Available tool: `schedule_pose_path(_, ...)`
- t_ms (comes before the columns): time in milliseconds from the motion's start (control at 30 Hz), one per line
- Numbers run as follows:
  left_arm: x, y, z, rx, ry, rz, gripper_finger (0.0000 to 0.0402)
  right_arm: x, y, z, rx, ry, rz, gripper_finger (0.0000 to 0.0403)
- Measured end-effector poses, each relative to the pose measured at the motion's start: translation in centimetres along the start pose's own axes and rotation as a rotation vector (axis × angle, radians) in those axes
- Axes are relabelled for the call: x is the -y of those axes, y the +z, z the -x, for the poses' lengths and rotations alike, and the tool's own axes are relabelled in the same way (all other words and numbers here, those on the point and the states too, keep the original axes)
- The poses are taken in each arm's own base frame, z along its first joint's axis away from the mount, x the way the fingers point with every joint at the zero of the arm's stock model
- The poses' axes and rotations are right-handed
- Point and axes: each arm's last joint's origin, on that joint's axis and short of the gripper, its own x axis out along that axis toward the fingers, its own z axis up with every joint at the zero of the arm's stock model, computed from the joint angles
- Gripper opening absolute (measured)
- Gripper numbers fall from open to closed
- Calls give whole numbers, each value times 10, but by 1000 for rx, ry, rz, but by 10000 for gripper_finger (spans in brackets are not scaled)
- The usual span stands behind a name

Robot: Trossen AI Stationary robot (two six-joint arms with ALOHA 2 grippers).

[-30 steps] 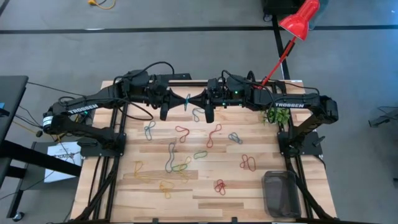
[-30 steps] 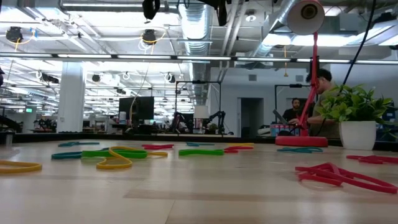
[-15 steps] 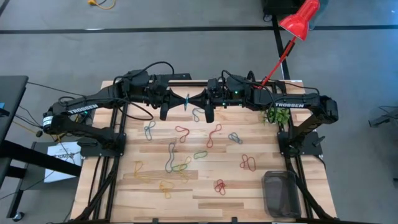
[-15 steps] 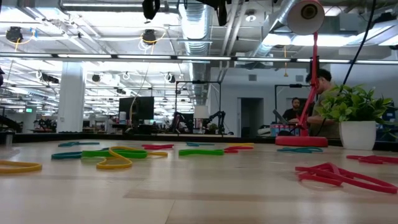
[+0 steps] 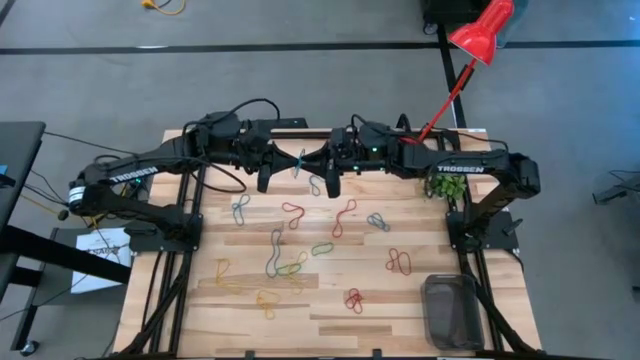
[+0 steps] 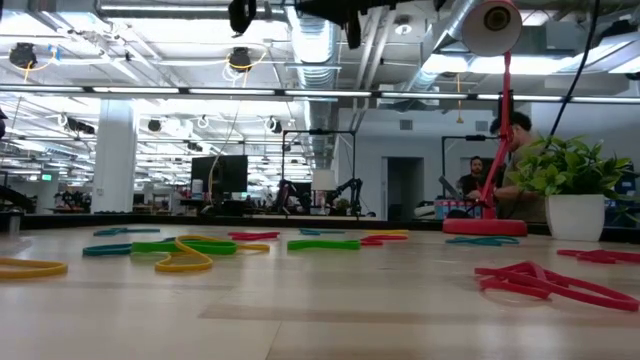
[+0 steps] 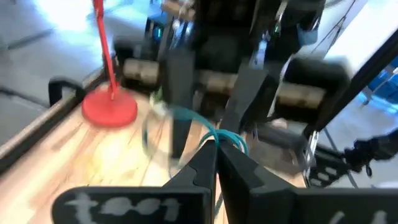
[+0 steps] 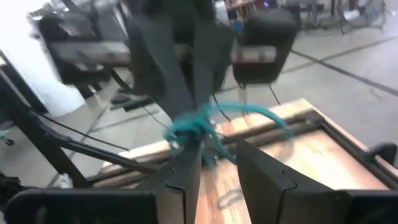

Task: Pick and place items into bin
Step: Put the blue rubber band into the black bin

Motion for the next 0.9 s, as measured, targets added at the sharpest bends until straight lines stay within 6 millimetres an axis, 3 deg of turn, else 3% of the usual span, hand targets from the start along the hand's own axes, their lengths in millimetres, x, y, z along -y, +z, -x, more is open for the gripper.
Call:
schedule_pose_path(200, 0, 0, 1, -1, -2, 1, 0, 4, -8, -11, -1, -14, -7, 80)
schedule_pose_path(467, 0, 0, 1, -3, 2, 2, 0, 3, -5, -9, 21, -18, 32, 6)
schedule_pose_path(767, -2, 0, 1, 11, 62, 2, 2, 2, -3, -6, 13, -38, 28, 3)
schedule_pose_path(900, -2, 0, 1, 7, 72, 4, 20, 3, -4, -4, -10, -54, 24, 2)
